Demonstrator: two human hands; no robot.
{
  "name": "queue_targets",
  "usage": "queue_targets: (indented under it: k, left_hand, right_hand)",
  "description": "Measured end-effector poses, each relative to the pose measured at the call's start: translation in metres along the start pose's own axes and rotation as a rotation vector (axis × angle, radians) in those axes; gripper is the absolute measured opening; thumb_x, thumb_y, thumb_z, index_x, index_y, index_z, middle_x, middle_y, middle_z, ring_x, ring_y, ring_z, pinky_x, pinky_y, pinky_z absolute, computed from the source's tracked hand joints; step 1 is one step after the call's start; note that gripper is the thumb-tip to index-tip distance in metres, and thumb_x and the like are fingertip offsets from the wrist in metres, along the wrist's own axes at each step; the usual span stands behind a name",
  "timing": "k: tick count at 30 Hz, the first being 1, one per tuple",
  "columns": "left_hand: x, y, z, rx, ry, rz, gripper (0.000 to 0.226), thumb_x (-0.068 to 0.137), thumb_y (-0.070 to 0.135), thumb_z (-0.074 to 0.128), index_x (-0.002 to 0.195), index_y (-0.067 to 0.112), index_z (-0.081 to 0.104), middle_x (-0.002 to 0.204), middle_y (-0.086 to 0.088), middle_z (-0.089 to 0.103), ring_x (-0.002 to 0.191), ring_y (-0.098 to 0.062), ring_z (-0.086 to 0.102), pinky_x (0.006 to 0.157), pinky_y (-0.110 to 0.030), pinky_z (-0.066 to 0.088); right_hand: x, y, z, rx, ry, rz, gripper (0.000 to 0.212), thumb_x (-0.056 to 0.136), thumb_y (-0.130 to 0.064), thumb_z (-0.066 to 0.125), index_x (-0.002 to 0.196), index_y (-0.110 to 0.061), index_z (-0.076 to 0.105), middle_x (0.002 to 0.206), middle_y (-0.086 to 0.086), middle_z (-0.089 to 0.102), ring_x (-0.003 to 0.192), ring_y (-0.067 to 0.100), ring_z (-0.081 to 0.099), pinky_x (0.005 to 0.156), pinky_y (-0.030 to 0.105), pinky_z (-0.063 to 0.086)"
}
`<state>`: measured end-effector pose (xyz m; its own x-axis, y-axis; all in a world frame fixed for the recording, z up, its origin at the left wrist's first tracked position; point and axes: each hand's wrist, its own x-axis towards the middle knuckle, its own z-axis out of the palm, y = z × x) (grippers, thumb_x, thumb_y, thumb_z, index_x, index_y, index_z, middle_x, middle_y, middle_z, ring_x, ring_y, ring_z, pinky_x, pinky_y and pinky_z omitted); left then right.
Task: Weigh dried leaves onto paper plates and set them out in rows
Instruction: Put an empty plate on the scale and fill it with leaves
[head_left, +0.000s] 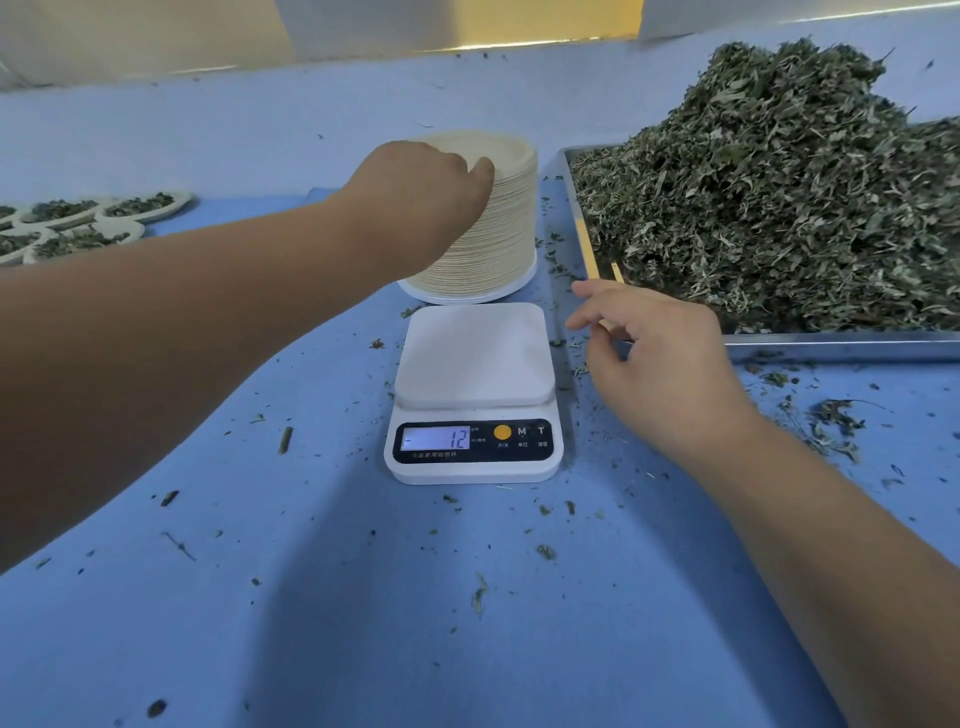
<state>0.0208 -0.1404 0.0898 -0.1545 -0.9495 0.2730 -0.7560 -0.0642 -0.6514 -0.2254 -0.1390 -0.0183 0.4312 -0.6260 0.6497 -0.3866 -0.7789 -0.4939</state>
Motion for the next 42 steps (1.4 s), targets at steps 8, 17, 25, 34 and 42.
queue_targets:
  k: [8,17,25,34,42]
  left_hand:
    - [-0.003,-0.008,-0.007,-0.047,0.019,0.053,0.069,0.09,-0.003,0.053,0.154,0.006,0.027,0.086,-0.013,0.046,0.066,-0.031,0.044,0.049,-0.032,0.018]
    - [-0.004,-0.016,0.007,-0.41,0.188,-0.448,0.023,0.077,-0.003,0.05,0.095,0.002,0.064,0.096,-0.015,0.049,0.089,-0.036,0.046,0.069,-0.041,0.037]
    - [-0.036,0.009,0.015,-1.107,0.629,-0.711,0.032,0.092,0.002,0.053,0.1,0.018,0.08,0.141,0.003,0.052,0.123,-0.015,0.055,0.098,-0.019,0.046]
    - [-0.117,0.061,0.027,-1.446,0.665,-0.672,0.041,0.086,-0.012,0.066,0.099,0.026,0.074,0.122,-0.004,0.065,0.11,0.004,0.061,0.085,-0.013,0.047]
    - [-0.14,0.054,0.049,-1.521,0.471,-0.705,0.054,0.088,0.003,0.067,0.097,0.055,0.078,0.098,0.022,0.075,0.096,-0.004,0.071,0.088,-0.035,0.06]
  right_hand:
    - [0.0,0.001,0.001,0.006,-0.002,0.014,0.021,0.09,0.0,0.061,0.097,-0.014,0.075,0.128,0.001,0.069,0.111,0.014,0.067,0.096,0.034,0.055]
    - [0.0,0.002,0.002,0.0,-0.009,0.026,0.021,0.09,-0.002,0.061,0.096,-0.015,0.075,0.127,0.0,0.069,0.117,0.009,0.064,0.099,0.034,0.053]
    - [0.0,0.0,0.003,0.006,0.038,0.075,0.021,0.087,-0.001,0.061,0.095,-0.014,0.075,0.12,-0.004,0.071,0.097,-0.008,0.058,0.094,0.023,0.05]
    - [0.001,-0.015,-0.001,-0.093,-0.017,0.217,0.035,0.091,-0.025,0.062,0.126,-0.024,0.061,0.114,-0.007,0.069,0.109,0.019,0.06,0.085,0.034,0.049]
    - [-0.003,-0.031,0.001,-0.166,-0.14,0.145,0.026,0.091,-0.018,0.06,0.115,-0.017,0.071,0.102,0.001,0.073,0.098,0.023,0.067,0.091,0.046,0.052]
